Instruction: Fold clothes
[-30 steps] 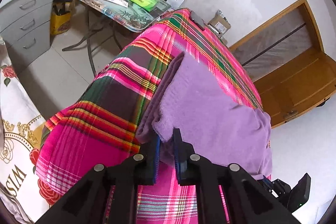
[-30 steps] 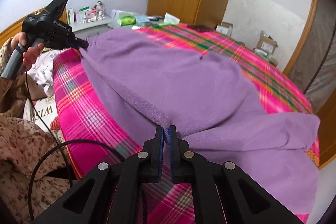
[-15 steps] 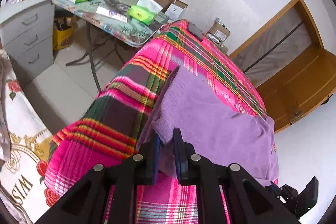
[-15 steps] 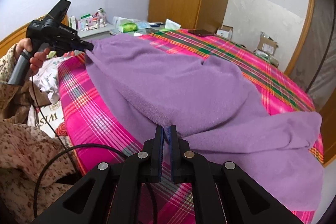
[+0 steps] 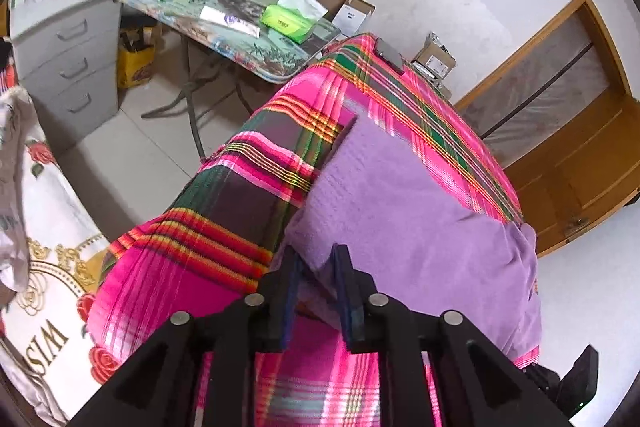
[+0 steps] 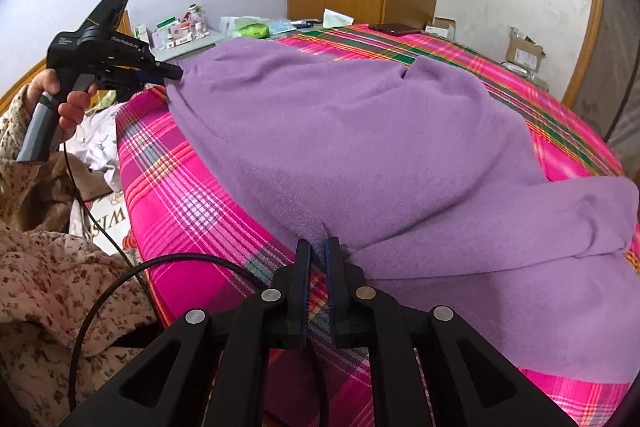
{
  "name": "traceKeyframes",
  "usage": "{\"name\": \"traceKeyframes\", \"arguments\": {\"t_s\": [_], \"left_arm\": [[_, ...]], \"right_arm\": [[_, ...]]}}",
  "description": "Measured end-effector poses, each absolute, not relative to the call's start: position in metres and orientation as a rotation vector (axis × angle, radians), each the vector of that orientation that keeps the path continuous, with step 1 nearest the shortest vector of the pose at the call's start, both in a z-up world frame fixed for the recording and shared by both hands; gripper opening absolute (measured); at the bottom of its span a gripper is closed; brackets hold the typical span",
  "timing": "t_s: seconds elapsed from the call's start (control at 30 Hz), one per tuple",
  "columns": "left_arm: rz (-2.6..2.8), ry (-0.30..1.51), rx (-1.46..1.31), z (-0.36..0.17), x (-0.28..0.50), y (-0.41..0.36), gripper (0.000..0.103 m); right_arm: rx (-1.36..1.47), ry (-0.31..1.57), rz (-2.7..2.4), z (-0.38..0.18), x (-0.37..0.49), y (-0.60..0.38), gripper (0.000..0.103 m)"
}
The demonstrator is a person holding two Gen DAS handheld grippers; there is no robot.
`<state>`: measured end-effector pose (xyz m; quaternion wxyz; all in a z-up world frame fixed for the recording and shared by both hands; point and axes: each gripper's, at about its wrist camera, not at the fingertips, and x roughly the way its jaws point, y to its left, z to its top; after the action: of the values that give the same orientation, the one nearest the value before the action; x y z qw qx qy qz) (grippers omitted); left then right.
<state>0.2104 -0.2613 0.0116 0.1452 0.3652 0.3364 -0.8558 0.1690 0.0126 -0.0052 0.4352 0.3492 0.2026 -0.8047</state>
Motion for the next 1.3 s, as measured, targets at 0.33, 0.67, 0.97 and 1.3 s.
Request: {"name": "traceKeyframes", "arguments": {"t_s": [0.33,0.67,0.97,1.3], "left_arm": [[-2.808,0.598,0.98,0.057,0.197,-0.181,0.026],[-3.044,0.518,1.343,0.027,0.134,-0.104,0.027],[-3.153,0.53,1.512,0.011,0.117,-0.061,0.027],[-3.179,0.595,1.653,-0.005,0.104,-0.046,0.029]], "right_arm": [[0.892,0.262,-2.107,0.013,0.156,0.062,0.022],[0.974,0.076,-2.441,0.032,0.119,0.153,0.022],[1.047,-0.015,-2.53,0.039,0.042,0.16,0.023],[1.16,0.028,-2.519,0.032,-0.046,0.126,0.024]]}}
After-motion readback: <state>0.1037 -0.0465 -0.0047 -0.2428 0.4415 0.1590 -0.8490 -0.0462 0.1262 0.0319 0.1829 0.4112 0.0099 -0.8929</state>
